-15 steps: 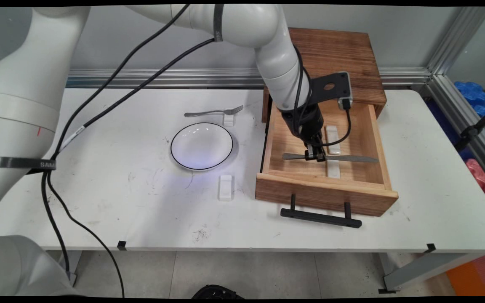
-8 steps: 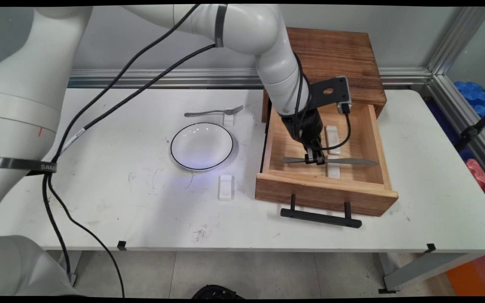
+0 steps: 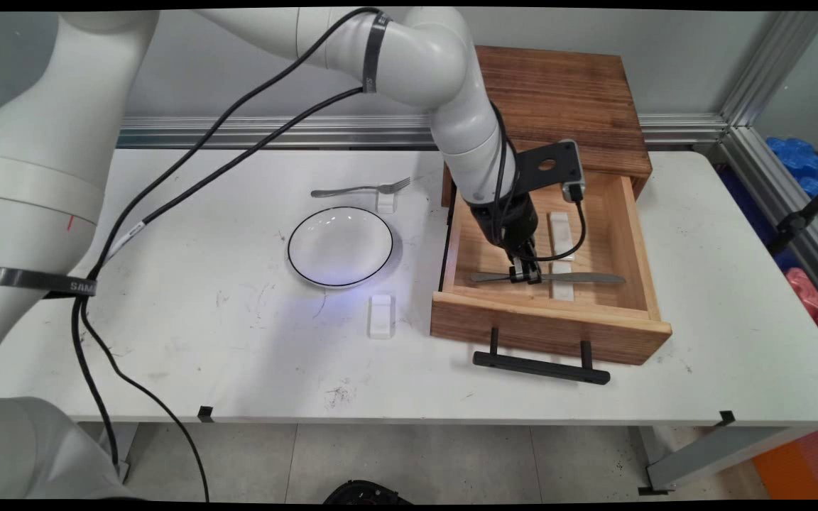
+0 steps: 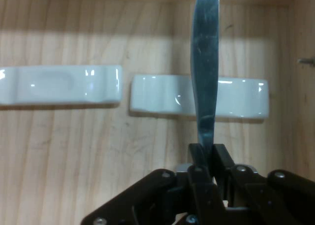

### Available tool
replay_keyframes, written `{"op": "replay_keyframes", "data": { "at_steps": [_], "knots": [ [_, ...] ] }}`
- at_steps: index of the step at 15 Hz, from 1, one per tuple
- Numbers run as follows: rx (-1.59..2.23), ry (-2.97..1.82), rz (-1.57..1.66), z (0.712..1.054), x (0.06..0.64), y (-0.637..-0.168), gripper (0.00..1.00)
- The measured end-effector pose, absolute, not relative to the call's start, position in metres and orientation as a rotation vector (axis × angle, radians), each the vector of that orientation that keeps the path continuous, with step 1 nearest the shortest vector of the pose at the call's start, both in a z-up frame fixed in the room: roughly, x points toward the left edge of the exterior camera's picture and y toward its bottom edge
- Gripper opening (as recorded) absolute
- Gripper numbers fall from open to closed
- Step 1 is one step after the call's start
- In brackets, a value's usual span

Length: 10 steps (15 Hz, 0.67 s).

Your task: Place the picked object into the drawer

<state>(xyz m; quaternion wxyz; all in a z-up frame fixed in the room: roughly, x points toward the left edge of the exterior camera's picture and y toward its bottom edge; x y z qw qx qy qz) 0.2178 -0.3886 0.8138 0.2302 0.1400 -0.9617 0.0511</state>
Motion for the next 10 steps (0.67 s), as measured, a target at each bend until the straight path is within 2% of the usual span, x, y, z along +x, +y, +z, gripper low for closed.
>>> {"op": "replay_keyframes", "data": {
  "at_steps": [10],
  "knots": [
    [0.397,-2.648,0.128,0.799,0.222,-0.391,0.00]
  ]
}}
